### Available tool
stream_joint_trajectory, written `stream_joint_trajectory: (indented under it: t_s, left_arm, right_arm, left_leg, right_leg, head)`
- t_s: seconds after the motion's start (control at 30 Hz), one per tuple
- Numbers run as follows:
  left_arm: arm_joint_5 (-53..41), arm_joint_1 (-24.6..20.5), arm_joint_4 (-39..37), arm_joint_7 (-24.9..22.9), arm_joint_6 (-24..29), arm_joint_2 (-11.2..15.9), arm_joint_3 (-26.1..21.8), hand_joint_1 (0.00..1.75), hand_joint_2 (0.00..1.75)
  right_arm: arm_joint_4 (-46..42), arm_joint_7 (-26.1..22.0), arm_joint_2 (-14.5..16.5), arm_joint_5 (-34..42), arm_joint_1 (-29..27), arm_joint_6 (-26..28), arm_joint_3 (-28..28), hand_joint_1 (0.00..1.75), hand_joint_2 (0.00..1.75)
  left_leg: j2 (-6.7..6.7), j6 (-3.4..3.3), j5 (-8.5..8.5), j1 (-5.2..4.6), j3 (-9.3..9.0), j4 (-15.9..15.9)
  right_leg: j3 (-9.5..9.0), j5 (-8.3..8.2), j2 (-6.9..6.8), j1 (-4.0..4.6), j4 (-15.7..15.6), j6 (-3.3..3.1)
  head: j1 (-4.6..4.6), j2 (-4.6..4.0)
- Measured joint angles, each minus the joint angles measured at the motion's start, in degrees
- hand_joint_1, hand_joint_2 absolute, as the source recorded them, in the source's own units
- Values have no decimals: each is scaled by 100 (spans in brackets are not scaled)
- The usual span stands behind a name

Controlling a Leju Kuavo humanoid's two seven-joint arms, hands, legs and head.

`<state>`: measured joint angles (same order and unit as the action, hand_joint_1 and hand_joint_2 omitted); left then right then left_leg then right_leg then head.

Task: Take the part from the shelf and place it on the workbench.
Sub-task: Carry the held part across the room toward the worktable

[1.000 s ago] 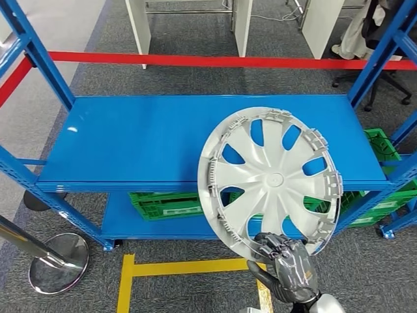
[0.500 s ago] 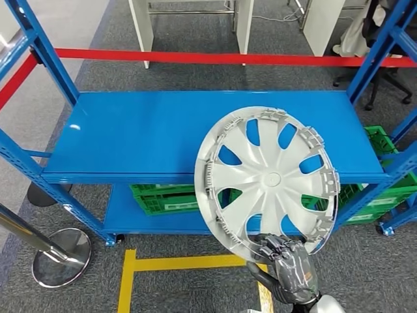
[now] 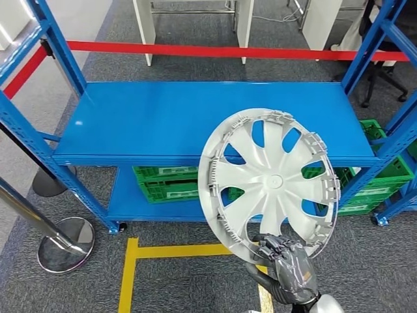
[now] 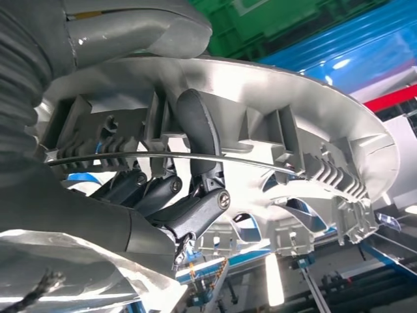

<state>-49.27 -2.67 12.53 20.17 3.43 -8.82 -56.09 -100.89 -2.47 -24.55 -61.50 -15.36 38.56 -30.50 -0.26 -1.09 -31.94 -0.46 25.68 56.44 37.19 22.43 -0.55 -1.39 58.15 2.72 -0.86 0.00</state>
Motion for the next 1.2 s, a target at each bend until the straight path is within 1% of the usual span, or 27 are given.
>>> stream_joint_trajectory:
  t_s: [0.03,0.07,0.1,0.13,0.17,0.2,0.23,0.27,0.3,0.33,0.37,0.4,0.43,0.47,0.53,0.57,0.63,0.7,0.73,0.77,0.8,0.87,0.93,0.97,1.03,1.1,1.2]
  left_arm:
    - [0,9,-1,0,0,-2,-1,0,175]
    - [0,15,-2,1,0,-1,-1,0,175]
    - [3,16,-2,1,0,-1,-2,0,175]
    - [5,11,-3,2,-1,1,-3,0,175]
    - [8,9,-3,2,-5,2,-3,0,175]
    - [11,8,-3,2,-12,0,-4,0,175]
    - [11,10,-3,2,-21,-2,-4,0,175]
    - [11,12,-3,3,-29,-4,-4,0,175]
    - [11,14,-3,3,-36,-6,-4,0,175]
    - [10,14,-3,4,-40,-8,-4,0,175]
    - [10,14,-3,4,-42,-10,-4,0,175]
    - [8,14,-3,4,-43,-13,-4,0,175]
    - [7,15,-3,4,-44,-13,-4,0,175]
    - [4,17,-3,4,-44,-12,-4,0,175]
    - [-2,29,-3,4,-44,-4,-4,0,175]
    - [-5,36,-3,4,-44,0,-4,0,175]
    - [-8,47,-3,3,-44,8,-4,0,175]
    - [-9,46,-3,2,-43,6,-4,0,175]
    - [-9,42,-3,2,-42,5,-4,0,175]
    - [-9,39,-3,3,-41,4,-4,0,175]
    - [-9,39,-3,3,-40,3,-4,0,175]
    - [-9,34,-3,6,-37,4,-4,0,175]
    - [-9,25,-3,11,-34,5,-4,0,175]
    - [-9,23,-3,14,-33,5,-4,0,175]
    - [-9,30,-3,17,-32,0,-5,0,175]
    - [-8,27,-5,18,-23,-5,-7,0,175]
    - [4,14,-7,24,-15,-18,-10,0,175]
  right_arm:
    - [-5,-17,2,40,-8,1,-3,175,175]
    - [-10,-30,3,65,-20,1,-5,175,175]
    - [-13,-38,3,79,-34,2,-6,175,175]
    - [-14,-42,3,87,-44,2,-6,175,175]
    - [-14,-44,3,90,-51,2,-7,175,175]
    - [-14,-45,3,93,-56,2,-7,175,175]
    - [-14,-44,3,98,-61,2,-6,175,175]
    - [-14,-43,3,103,-67,2,-7,175,175]
    - [-14,-42,3,111,-72,2,-7,175,175]
    - [-14,-39,3,120,-76,2,-7,175,175]
    - [-19,-36,3,129,-75,2,-6,175,175]
    - [-27,-33,3,138,-73,2,-4,175,175]
    - [-37,-32,3,140,-73,3,-3,175,175]
    - [-45,-32,3,139,-77,3,-2,175,175]
    - [-51,-33,3,130,-89,3,-3,175,175]
    - [-53,-33,3,127,-92,3,-4,175,175]
    - [-60,-33,3,122,-90,4,-6,175,175]
    - [-63,-25,3,115,-93,4,-6,175,175]
    - [-64,-20,3,112,-94,3,-6,175,175]
    - [-64,-16,5,116,-96,3,-6,175,175]
    - [-64,-20,10,132,-97,2,-6,175,175]
    - [-66,-34,25,179,-100,3,-6,175,175]
    - [-71,-45,40,221,-98,4,-6,175,175]
    - [-72,-51,45,236,-97,4,-6,175,175]
    - [-74,-71,51,257,-98,4,-6,175,175]
    - [-74,-87,53,267,-104,4,-6,175,175]
    - [-73,-101,53,333,-112,4,-5,175,175]
  left_leg:
    - [10,-40,60,1,46,0]
    - [23,-88,129,4,109,-9]
    - [36,-130,205,11,189,-23]
    - [48,-162,276,9,280,-23]
    - [51,-184,345,-2,375,-18]
    - [53,-190,415,-15,474,-10]
    - [54,-192,486,-26,576,4]
    - [55,-190,551,-33,676,22]
    - [55,-183,608,-37,771,41]
    - [54,-171,657,-38,845,64]
    - [52,-153,700,-46,905,89]
    - [50,-130,744,-54,952,113]
    - [50,-106,793,-60,986,131]
    - [50,-81,844,-63,1016,139]
    - [45,-25,907,-56,1061,145]
    - [40,10,814,-49,1092,201]
    - [32,82,306,-19,1194,630]
    - [33,134,-233,12,1303,1367]
    - [33,147,-320,23,1308,1645]
    - [33,153,-275,31,1246,1760]
    - [33,149,-131,36,1094,1656]
    - [27,108,133,36,585,940]
    - [16,62,155,15,179,235]
    - [12,46,120,-2,114,78]
    - [16,0,161,-9,140,-15]
    - [30,-91,235,11,212,-78]
    - [44,-177,345,-3,361,-93]
  right_leg:
    - [19,4,7,-13,-2,29]
    - [67,123,15,-20,63,52]
    - [148,353,24,-23,233,68]
    - [245,674,31,-25,528,78]
    - [346,988,33,-22,909,86]
    - [410,1190,34,-20,1286,92]
    - [404,1249,35,-16,1563,93]
    - [306,1174,35,-9,1657,87]
    - [96,1019,35,-2,1532,73]
    - [-212,872,34,7,1204,53]
    - [-571,825,33,22,747,31]
    - [-899,855,33,32,287,8]
    - [-1116,924,36,44,-53,-10]
    - [-1221,987,39,59,-247,-26]
    - [-1150,943,34,54,-312,-72]
    - [-1088,896,25,44,-312,-112]
    - [-967,793,1,22,-317,-180]
    - [-855,685,-11,24,-295,-206]
    - [-790,633,-15,25,-271,-203]
    - [-711,586,-17,25,-238,-200]
    - [-621,545,-16,25,-199,-194]
    - [-466,487,-11,26,-122,-170]
    - [-367,420,-11,32,-71,-120]
    - [-332,374,-14,29,-67,-89]
    - [-272,311,-15,16,-70,-19]
    - [-154,519,2,10,83,34]
    - [151,1182,28,13,1058,69]
  head:
    - [2,0]
    - [-4,0]
    - [-12,0]
    - [-21,0]
    - [-30,0]
    - [-30,0]
    - [-30,0]
    - [-30,0]
    - [-29,0]
    - [-30,0]
    - [-32,0]
    - [-28,1]
    - [-28,1]
    - [-28,1]
    - [-31,0]
    - [-26,0]
    - [-6,1]
    - [12,1]
    - [10,0]
    - [11,0]
    - [11,0]
    - [12,0]
    - [7,1]
    - [4,1]
    - [6,0]
    - [-7,1]
    - [-53,1]
